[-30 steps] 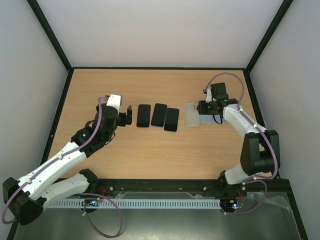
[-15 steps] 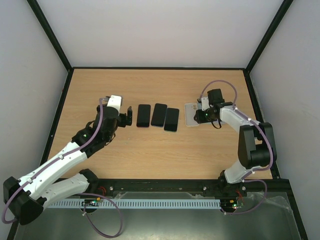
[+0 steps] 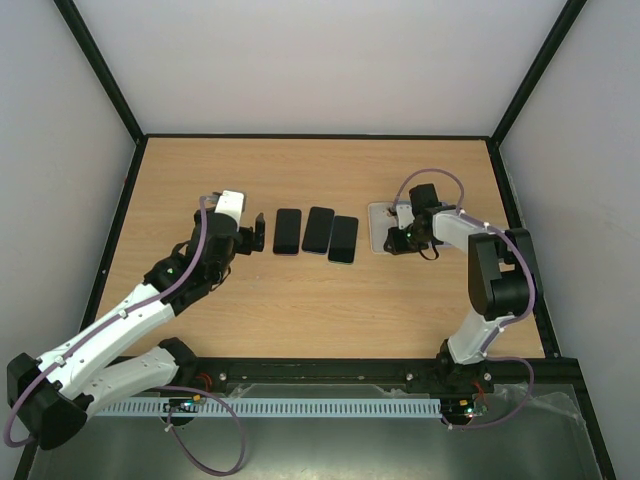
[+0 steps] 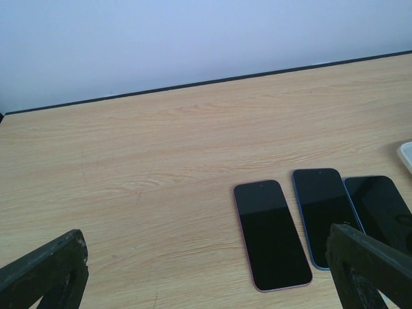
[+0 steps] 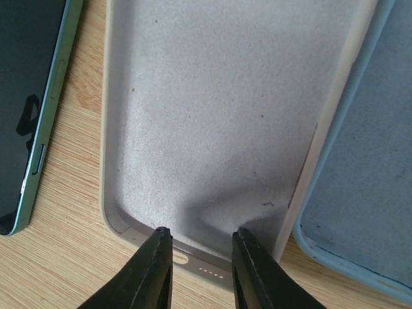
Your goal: Take the phone out of the phone case
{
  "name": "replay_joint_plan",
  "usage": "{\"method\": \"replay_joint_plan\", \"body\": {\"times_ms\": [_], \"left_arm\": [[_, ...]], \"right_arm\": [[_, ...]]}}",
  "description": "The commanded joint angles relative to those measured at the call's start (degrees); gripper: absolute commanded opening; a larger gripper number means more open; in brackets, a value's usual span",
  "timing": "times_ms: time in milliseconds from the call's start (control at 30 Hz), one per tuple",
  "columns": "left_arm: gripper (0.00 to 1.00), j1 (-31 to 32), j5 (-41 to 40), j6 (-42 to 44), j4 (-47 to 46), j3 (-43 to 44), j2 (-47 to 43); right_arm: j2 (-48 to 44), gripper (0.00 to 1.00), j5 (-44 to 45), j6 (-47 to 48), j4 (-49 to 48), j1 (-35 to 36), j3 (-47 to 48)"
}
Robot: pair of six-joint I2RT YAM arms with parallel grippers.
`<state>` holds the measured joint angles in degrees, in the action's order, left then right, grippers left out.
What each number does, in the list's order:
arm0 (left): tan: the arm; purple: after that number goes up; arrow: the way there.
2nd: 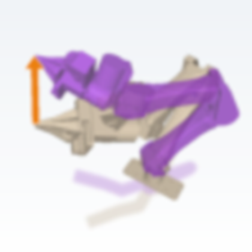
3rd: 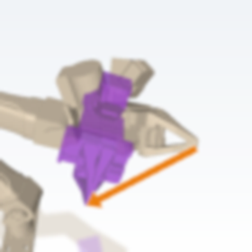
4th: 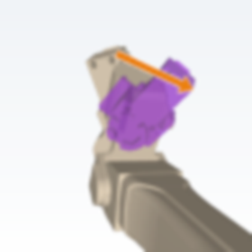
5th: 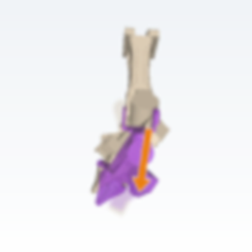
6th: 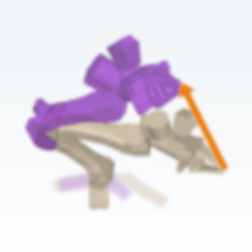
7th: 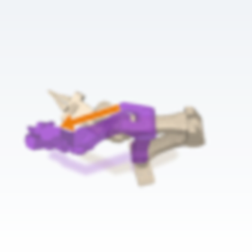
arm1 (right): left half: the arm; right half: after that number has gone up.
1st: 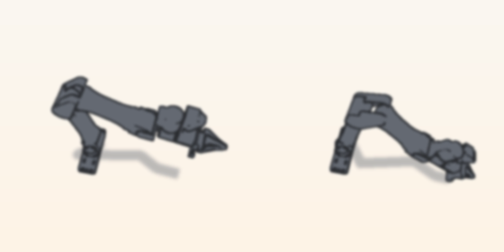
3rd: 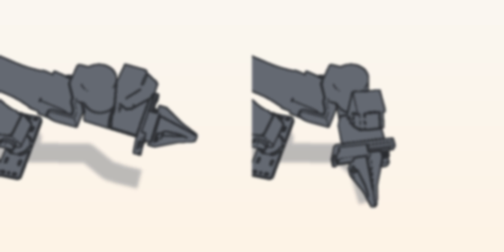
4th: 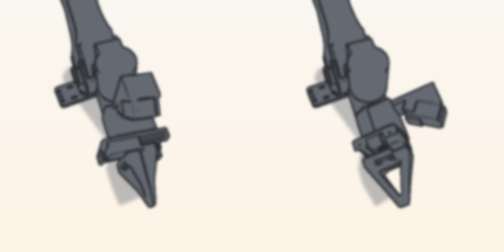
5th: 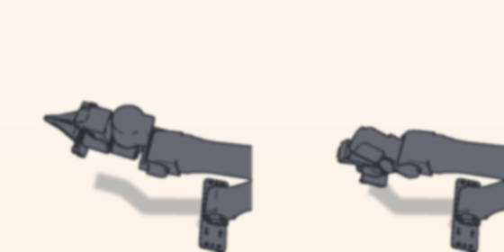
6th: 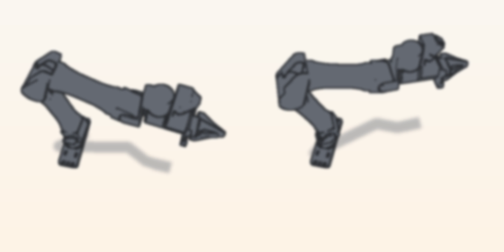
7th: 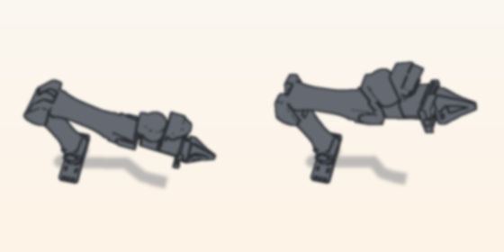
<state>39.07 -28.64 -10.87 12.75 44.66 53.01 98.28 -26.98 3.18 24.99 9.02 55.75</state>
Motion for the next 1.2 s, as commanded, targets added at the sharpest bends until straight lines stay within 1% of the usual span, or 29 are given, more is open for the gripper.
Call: {"method": "replay_joint_plan", "body": {"times_ms": [0, 233, 300, 367, 533, 733, 800, 867, 933, 1067, 1100, 1133, 1167], "left_arm": [[1.0, -0.37, 0.25, 0.52, -0.28, 0.16, -0.1], [1.0, -0.4, 0.18, 0.59, -0.16, 0.2, 0.03], [1.0, -0.4, 0.02, 0.59, -0.26, 0.16, -0.05], [1.0, -0.45, -0.13, 0.66, -0.2, 0.16, -0.02], [1.0, -0.33, -1.02, 0.61, -0.34, -0.02, -0.33], [1.0, -0.44, -2.3, 0.61, -0.35, -0.15, -0.67], [1.0, -0.47, -2.75, 0.59, -0.45, -0.27, -0.96], [1.0, -0.57, -3.23, 0.59, -0.53, -0.32, -1.22], [1.0, -0.71, -3.56, 0.52, -0.58, -0.37, -1.38], [1.0, -1.41, -2.51, -0.19, -1.08, -0.85, -1.33], [1.0, -1.62, -1.66, -0.52, -1.15, -0.92, -0.85], [1.0, -1.85, -0.72, -1.04, -0.79, -0.67, -0.29], [1.0, -1.92, -0.03, -1.79, -0.13, 0.25, 0.59]], "right_arm": [[1.0, 0.25, -0.39, 0.5, 0.68, 0.04, 0.94], [1.5, 0.27, -1.31, 0.12, 0.72, 0.42, 1.77], [2.03, 0.26, -1.47, -0.17, 1.23, 0.87, 2.62], [1.31, 0.23, -1.57, 0.06, 2.26, 0.91, 4.09], [-8.12, 0.24, 0.24, 0.69, 2.51, 0.83, 4.82], [-20.42, 0.31, 4.46, 0.71, 2.3, -0.47, 4.29], [-25.17, 0.32, 6.28, -0.01, 0.82, -0.94, 3.41], [-29.8, 0.35, 8.55, -1.27, -2.09, -1.04, 1.12], [-34.68, 0.42, 10.96, -2.84, -5.67, -1.1, -2.03], [-42.67, 0.61, 15.85, -6.42, -12.05, -1.1, -8.71], [-44.44, 0.7, 17.68, -8.04, -13.42, -1.06, -10.1], [-46.22, 0.81, 19.39, -9.17, -14.6, -1.06, -11.46], [-48.06, 0.9, 20.85, -10.26, -15.91, -1.06, -12.58]]}}
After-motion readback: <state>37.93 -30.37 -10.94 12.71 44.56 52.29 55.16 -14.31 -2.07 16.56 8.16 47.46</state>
